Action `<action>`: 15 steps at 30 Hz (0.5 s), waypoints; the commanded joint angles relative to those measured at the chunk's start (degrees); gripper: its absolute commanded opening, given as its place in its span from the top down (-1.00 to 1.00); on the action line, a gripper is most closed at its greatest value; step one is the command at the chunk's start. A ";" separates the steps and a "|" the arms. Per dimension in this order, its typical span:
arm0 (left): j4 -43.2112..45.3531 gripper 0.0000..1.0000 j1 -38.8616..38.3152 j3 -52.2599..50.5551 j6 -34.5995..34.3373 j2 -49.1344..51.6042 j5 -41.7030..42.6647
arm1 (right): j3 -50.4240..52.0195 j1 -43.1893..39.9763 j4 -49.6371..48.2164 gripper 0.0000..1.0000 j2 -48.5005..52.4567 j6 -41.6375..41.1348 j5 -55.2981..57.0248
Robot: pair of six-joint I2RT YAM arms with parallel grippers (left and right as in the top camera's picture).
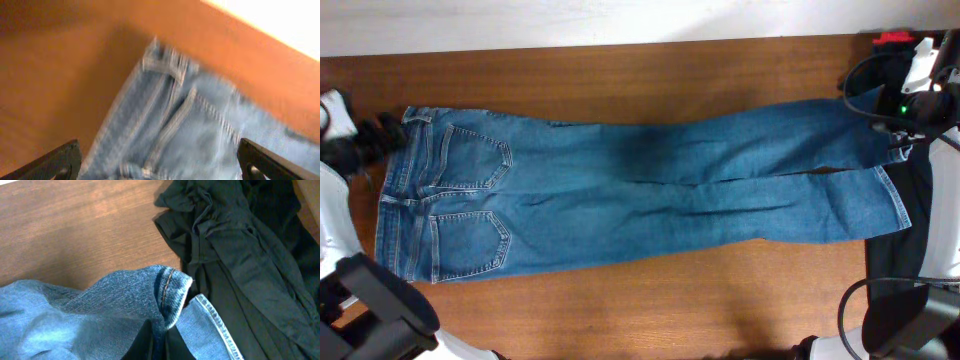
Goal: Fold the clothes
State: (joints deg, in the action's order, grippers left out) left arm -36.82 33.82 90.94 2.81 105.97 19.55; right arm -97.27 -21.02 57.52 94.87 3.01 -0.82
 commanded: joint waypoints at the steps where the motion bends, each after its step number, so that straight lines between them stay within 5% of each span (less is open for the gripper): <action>1: 3.93 -0.98 0.20 2.12 0.50 0.85 0.17 | -0.09 -0.37 0.13 0.92 -0.87 -0.48 1.49; 15: 18.62 -0.98 -0.20 2.12 0.50 19.76 16.52 | -0.09 -0.37 0.83 0.92 -0.87 -0.48 1.51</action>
State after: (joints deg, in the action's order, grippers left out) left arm -20.43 33.80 92.68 2.79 124.38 31.68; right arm -97.27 -21.02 58.41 94.87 2.98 -0.60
